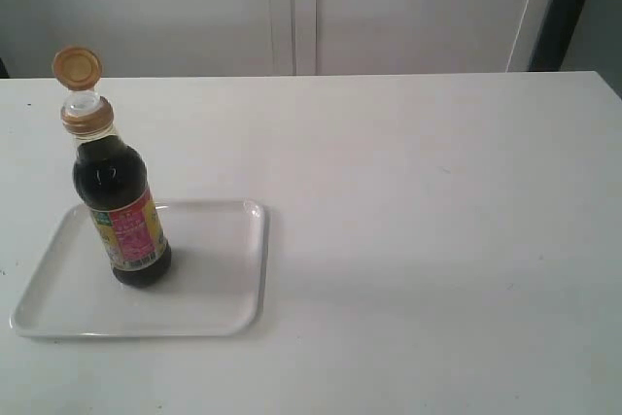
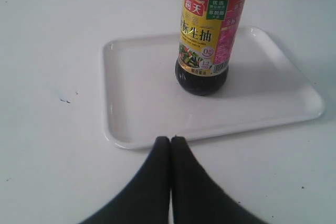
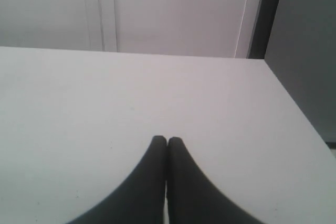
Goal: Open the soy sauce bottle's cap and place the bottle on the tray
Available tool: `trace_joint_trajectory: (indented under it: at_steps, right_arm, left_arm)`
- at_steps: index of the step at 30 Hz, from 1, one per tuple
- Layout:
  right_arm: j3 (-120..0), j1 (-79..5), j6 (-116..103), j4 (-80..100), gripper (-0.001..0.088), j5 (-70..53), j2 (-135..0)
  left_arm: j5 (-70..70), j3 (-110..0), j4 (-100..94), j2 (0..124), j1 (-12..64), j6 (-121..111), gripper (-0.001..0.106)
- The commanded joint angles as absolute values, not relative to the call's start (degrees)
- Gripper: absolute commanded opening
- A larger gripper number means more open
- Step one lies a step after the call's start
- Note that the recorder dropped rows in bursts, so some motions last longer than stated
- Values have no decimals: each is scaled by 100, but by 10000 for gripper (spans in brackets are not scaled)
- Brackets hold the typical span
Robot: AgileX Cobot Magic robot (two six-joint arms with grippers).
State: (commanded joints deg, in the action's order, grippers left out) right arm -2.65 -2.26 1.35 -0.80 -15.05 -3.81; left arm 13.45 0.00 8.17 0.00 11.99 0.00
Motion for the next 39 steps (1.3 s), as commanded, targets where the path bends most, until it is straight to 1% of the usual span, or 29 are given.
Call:
trace_joint_trajectory:
  at_steps: [5,6,39]
  right_arm:
    - [0,-226,135,-80,0,-1494,-44]
    - [0,-226,135,-80,0,-1676,0]
    - [0,-226,135,0,0,-1918,0]
  left_arm:
    - [1345,0,817,0,1199,0,0]
    - [1345,0,817,0,1199,0,0]
    - [1345,0,817,0,1199,0,0]
